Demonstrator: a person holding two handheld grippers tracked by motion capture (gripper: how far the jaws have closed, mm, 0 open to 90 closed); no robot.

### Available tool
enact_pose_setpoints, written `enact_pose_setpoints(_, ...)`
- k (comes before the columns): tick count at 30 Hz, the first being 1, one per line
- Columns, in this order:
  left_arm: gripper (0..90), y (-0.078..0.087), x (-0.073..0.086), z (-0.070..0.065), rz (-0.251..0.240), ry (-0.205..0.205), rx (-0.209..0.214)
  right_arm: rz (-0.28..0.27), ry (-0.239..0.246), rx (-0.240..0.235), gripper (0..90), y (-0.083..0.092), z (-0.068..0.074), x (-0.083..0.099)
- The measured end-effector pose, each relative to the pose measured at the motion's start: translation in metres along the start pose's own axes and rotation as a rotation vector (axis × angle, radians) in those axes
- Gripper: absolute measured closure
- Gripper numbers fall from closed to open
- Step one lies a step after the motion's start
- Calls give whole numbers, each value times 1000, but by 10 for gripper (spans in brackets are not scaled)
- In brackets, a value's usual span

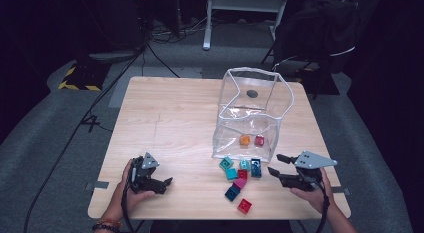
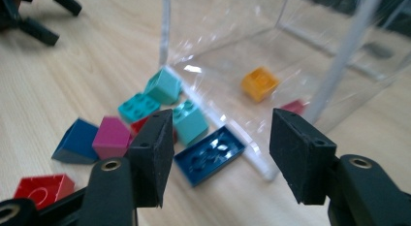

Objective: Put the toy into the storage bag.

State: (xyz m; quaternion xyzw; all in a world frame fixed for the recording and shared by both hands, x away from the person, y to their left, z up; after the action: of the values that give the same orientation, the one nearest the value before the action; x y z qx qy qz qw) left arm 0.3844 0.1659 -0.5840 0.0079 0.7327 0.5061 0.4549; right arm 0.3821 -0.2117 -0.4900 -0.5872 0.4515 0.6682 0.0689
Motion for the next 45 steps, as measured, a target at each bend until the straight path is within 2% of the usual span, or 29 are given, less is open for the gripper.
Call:
enact_pose_setpoints(2, 3, 0, 0, 0, 0, 0, 0, 41, 0, -20, 404, -15, 10, 15)
enact_pose_setpoints(6, 3, 0, 0, 0, 0, 0, 0, 79, 6, -27, 393, -28, 17, 27)
enact_pose_setpoints(7, 3, 0, 0, 0, 0, 0, 0, 101, 9, -27, 378, -36, 22, 32)
enact_pose_setpoints(13, 3, 0, 0, 0, 0, -1, 0, 127, 8, -20, 363, -52, 27, 40)
enact_pose_setpoints(14, 3, 0, 0, 0, 0, 0, 0, 129, -10, -5, 358, -56, 25, 41)
enact_pose_setpoints(18, 3, 0, 0, 0, 0, 0, 0, 131, -35, 15, 344, -62, 24, 40)
enact_pose_setpoints(22, 3, 0, 0, 0, 0, 0, 0, 141, -61, 59, 348, -67, 19, 40)
enact_pose_setpoints(30, 3, 0, 0, 0, 0, 0, 0, 176, -78, 82, 353, -75, 17, 46)
enact_pose_setpoints(32, 3, 0, 0, 0, 0, 0, 0, 186, -84, 95, 371, -75, 15, 47)
enact_pose_setpoints(38, 3, 0, 0, 0, 0, 0, 0, 191, -78, 81, 450, -72, 15, 48)
enact_pose_setpoints(40, 3, 0, 0, 0, 0, 0, 0, 196, -75, 70, 503, -70, 15, 49)
enact_pose_setpoints(42, 3, 0, 0, 0, 0, 0, 0, 197, -74, 69, 596, -65, 12, 51)
enact_pose_setpoints(45, 3, 0, 0, 0, 0, 0, 0, 201, -76, 60, 597, -62, 7, 54)
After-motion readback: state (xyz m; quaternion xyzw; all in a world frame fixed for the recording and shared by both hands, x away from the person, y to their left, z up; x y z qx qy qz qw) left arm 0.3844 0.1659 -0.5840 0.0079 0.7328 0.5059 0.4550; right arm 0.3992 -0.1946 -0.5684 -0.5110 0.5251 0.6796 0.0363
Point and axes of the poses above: each handheld gripper's, and its own axes: y roughly backward along the jaws, x roughly out of its underside, z roughly to its left, the point moved 10 cm from there along -y, roughly forward along the jaws, and after that the axes turned 4 degrees about x, right-handed, at the moved point
